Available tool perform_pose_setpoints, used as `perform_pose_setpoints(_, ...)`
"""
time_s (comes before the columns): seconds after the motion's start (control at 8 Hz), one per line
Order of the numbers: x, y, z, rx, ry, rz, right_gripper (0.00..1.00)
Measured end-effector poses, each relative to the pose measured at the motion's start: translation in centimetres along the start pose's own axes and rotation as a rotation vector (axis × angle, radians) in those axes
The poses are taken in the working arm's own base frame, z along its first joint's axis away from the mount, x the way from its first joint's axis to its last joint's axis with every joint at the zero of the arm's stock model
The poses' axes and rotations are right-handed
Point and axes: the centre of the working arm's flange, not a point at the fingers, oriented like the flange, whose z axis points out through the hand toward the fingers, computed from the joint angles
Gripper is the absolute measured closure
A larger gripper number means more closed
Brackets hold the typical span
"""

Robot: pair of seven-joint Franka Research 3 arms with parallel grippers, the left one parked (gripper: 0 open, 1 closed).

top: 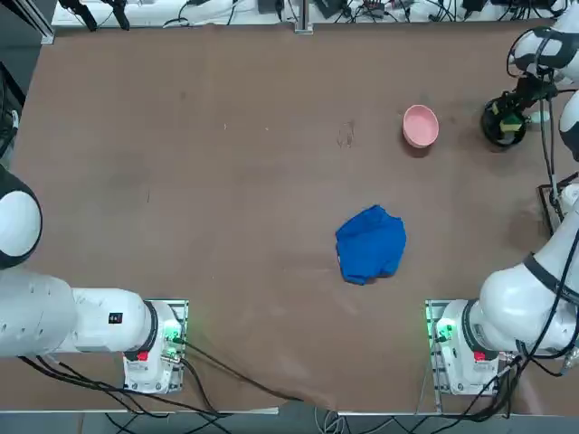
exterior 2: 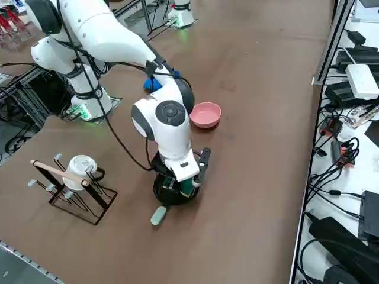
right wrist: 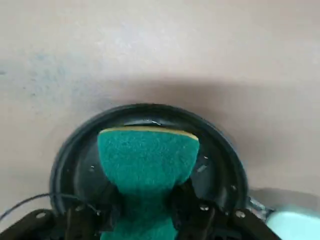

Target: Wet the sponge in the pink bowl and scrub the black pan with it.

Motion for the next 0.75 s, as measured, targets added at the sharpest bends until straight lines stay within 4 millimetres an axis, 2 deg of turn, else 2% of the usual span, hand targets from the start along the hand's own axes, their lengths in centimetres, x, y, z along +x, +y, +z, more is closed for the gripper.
perform_pose_setpoints(0.5,-0.7,-0.8,1.1,0.048,-0.081,-0.017,0.49)
perform_pose_setpoints(0.75,-1.6,0.4,1.2,0.054,-0.091,-0.037,0.49)
